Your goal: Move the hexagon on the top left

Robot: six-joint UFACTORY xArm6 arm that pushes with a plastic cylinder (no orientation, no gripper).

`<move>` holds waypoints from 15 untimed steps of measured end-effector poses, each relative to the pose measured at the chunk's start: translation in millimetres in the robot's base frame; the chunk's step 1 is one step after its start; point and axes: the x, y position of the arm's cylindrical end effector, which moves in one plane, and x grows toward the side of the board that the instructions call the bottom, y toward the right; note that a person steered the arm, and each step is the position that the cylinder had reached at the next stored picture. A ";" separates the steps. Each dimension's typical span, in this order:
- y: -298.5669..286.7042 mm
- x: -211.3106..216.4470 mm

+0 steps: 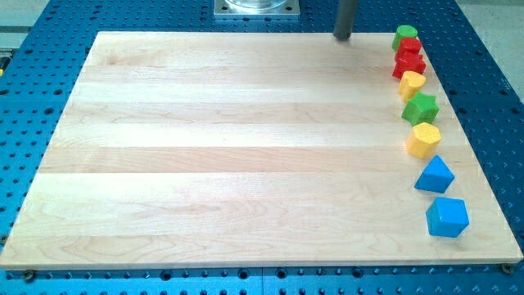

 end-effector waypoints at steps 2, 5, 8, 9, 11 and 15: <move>-3.9 0.5; -19.0 5.6; -55.7 373.6; -52.9 426.4; 48.3 427.3; 156.9 335.7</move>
